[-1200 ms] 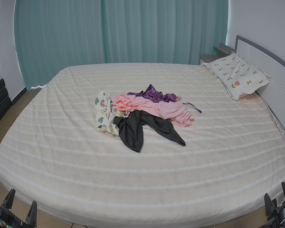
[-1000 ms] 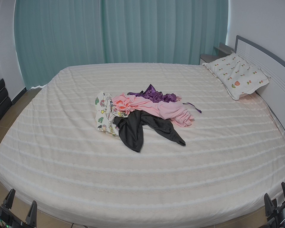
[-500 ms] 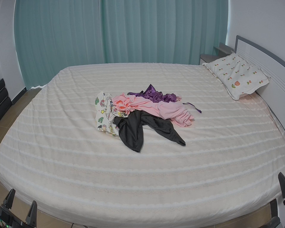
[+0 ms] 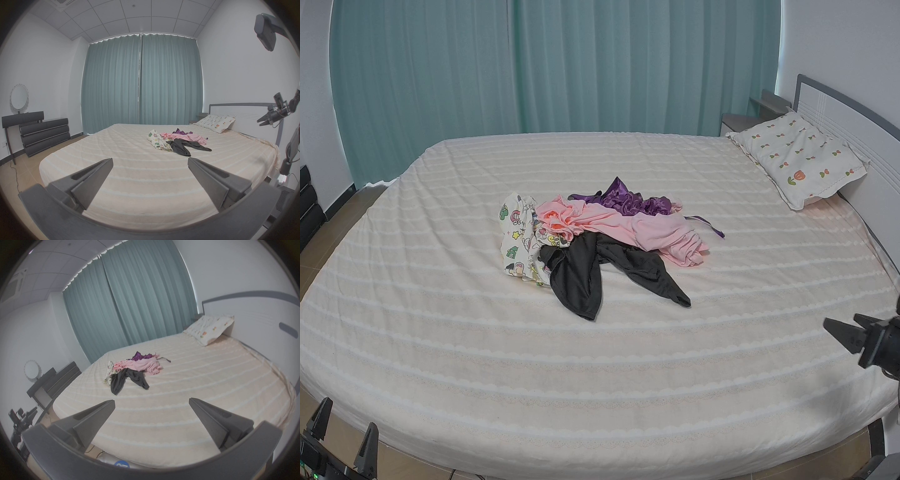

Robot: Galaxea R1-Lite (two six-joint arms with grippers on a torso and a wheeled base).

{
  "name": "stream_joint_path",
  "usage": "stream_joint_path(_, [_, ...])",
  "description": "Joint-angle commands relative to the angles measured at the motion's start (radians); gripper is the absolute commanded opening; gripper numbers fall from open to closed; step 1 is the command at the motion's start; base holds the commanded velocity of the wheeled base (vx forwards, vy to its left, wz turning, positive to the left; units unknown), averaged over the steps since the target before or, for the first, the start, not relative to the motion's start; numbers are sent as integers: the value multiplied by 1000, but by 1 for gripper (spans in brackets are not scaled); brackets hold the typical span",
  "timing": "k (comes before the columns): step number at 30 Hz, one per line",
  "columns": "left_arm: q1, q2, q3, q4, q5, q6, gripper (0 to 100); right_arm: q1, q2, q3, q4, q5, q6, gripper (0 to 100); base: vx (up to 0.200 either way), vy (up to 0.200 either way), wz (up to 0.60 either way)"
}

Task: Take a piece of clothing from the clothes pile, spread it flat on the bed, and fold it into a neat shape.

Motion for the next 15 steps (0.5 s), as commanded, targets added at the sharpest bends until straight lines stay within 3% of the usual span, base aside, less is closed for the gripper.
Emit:
stream_joint_path(1, [1,-12,18,0,0,-2,100,157,584,-143,-246,-54,162,100,0,0,0])
stream_joint_path(6, [1,-12,18,0,0,-3,100,214,765,-249,-332,-94,256,100,0,0,0])
stream_joint_path(15, [1,-12,18,0,0,-3,100,240,1047,-500,-345,-141,268,100,0,0,0])
